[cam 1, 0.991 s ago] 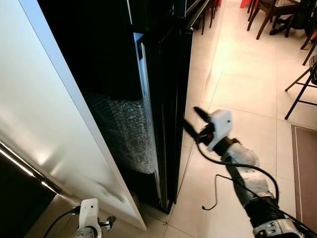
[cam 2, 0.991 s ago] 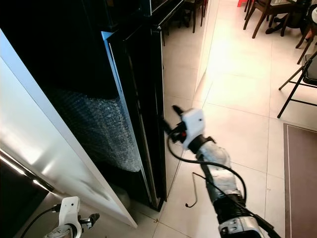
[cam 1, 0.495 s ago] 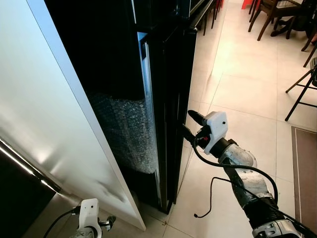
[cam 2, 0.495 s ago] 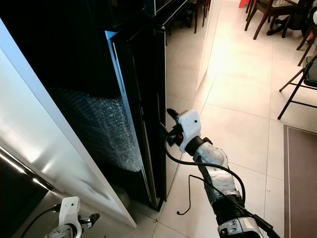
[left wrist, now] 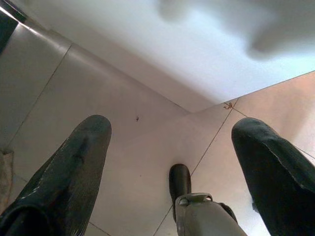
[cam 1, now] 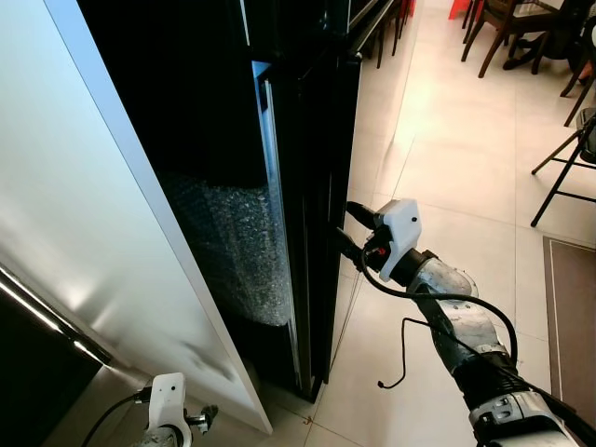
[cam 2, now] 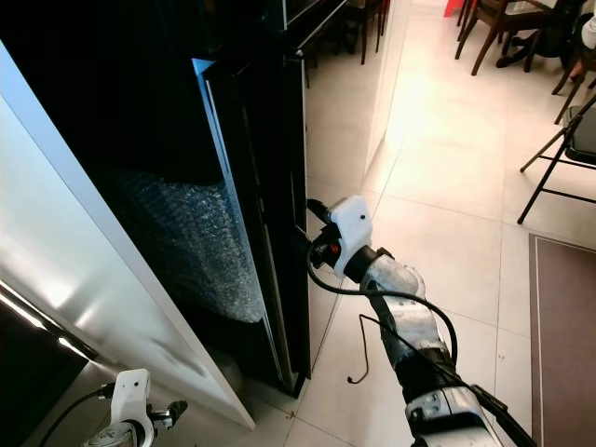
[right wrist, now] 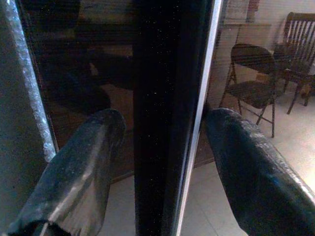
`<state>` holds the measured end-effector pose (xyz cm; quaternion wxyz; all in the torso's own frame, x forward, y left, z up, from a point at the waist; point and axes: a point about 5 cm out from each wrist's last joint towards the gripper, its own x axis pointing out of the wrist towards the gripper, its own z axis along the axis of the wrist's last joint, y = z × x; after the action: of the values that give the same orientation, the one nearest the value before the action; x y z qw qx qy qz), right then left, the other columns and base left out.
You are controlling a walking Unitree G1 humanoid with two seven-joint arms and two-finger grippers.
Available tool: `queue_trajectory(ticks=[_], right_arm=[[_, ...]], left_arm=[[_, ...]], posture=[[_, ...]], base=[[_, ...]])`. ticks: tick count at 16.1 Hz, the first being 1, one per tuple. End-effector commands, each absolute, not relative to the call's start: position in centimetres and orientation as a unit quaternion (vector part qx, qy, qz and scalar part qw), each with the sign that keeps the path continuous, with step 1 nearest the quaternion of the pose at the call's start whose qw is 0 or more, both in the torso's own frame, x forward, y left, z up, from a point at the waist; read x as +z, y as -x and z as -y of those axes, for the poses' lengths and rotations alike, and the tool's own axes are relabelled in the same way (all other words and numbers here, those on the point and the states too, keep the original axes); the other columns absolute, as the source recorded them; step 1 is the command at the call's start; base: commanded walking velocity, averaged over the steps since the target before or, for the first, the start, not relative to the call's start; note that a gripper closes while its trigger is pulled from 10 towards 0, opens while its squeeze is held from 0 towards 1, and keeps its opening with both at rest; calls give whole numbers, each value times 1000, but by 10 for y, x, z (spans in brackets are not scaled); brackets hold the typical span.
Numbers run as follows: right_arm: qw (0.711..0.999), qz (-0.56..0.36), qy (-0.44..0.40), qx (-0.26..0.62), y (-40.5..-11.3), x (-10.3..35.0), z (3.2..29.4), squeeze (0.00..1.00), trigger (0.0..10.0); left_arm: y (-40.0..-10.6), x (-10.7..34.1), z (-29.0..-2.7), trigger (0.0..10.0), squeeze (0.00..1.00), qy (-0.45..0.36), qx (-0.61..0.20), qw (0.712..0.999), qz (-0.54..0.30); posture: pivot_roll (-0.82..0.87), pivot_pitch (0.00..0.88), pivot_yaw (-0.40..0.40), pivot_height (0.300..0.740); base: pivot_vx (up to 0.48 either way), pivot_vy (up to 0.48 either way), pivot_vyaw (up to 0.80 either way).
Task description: Restocking fridge
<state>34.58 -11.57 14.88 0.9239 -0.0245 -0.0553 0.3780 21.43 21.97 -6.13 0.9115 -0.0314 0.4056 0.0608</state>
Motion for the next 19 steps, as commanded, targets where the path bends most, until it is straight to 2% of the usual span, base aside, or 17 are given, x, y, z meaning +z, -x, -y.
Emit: queue_trajectory(ticks=[1, 6, 9, 13, 15, 16, 17, 19], right_arm=[[921, 53, 22, 386, -349, 151, 111, 0, 10000], [916, 44, 10, 399, -360, 154, 100, 0, 10000], [918, 49, 11, 394, -360, 152, 104, 0, 10000], [940, 45, 29, 336, -339, 138, 155, 0, 10000], [954, 35, 12, 299, -324, 128, 185, 0, 10000], [964, 25, -10, 264, -312, 122, 211, 0, 10000], [967, 22, -13, 253, -309, 120, 219, 0, 10000], [988, -8, -71, 139, -296, 97, 270, 0, 10000]], left_arm=[[-211, -64, -221, 10000, 0, 24, 61, 906, -417], [-210, -64, -221, 10000, 0, 24, 63, 906, -417], [-211, -64, -220, 10000, 0, 25, 63, 907, -417], [-210, -64, -219, 10000, 0, 29, 64, 906, -417], [-210, -65, -219, 10000, 0, 28, 63, 906, -418], [-210, -64, -219, 10000, 0, 26, 60, 906, -418], [-210, -64, -219, 10000, 0, 25, 59, 906, -419], [-210, -64, -220, 10000, 0, 22, 58, 906, -418]], posture=[[-64, 32, 59, 740], [-59, 31, 57, 740], [-56, 29, 53, 740], [-58, 23, 44, 740], [-64, 17, 47, 740], [-72, 16, 51, 740], [-74, 15, 52, 740], [-75, 12, 52, 740]], base=[[0, 0, 0], [0, 0, 0], [0, 0, 0], [0, 0, 0], [0, 0, 0], [0, 0, 0], [0, 0, 0], [0, 0, 0]])
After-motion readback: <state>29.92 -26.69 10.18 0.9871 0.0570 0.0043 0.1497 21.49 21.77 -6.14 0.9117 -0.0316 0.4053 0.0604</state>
